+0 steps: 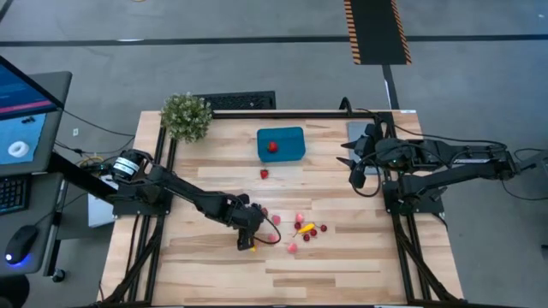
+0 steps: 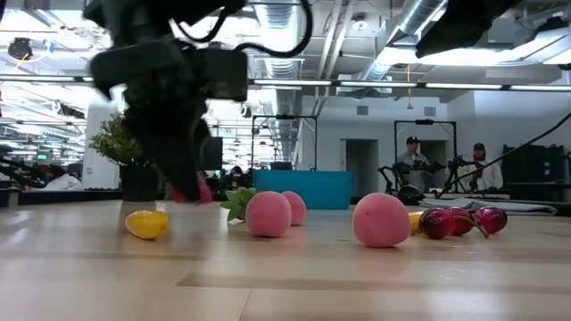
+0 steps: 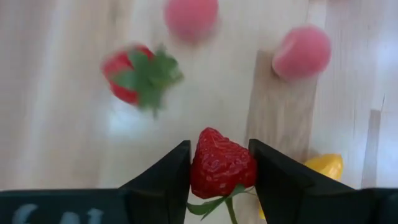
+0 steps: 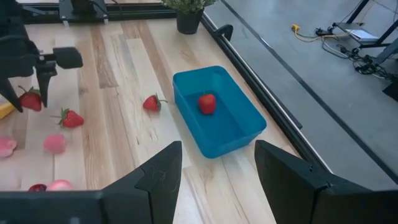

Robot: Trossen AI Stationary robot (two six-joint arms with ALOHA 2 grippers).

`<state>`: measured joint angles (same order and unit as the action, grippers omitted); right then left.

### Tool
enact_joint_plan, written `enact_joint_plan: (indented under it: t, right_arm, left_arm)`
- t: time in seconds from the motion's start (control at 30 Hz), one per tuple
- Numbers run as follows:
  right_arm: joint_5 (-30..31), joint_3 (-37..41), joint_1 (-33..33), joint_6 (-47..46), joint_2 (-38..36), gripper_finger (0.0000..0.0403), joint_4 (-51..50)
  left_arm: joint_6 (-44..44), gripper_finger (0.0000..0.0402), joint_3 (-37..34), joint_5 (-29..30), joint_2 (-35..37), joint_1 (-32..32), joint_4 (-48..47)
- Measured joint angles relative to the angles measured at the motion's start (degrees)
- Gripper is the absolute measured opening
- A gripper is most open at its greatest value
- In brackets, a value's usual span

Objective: Pick and placing Produce into tupperware
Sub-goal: Put the strawberry into the blue bin

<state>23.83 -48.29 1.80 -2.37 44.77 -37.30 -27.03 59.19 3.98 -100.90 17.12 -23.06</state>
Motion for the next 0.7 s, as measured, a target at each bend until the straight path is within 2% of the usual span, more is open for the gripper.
enact_joint_plan:
  t: [0.2,0.33,0.57,0.7]
  right_arm:
    - [0.00,0.00,0.00,0.13,0.00,0.0225,0.00]
    - [0.00,0.00,0.00,0.92,0.00,0.0225,0.00]
    - [0.00,0.00,0.00,0.92,0.00,0.0225,0.00]
    - [0.00,0.00,0.00,0.90,0.00,0.0225,0.00]
  left_arm:
    - [6.71,0.0137,8.52,0.88,0.00,-3.49,-9.74]
    - [13.25,0.0142,13.88,4.06,0.00,-8.17,-13.86]
    - [24.33,0.0137,20.22,8.99,0.02,-18.27,-12.41]
    - [29.16,0.0140,21.26,11.76,0.02,-23.78,-7.37]
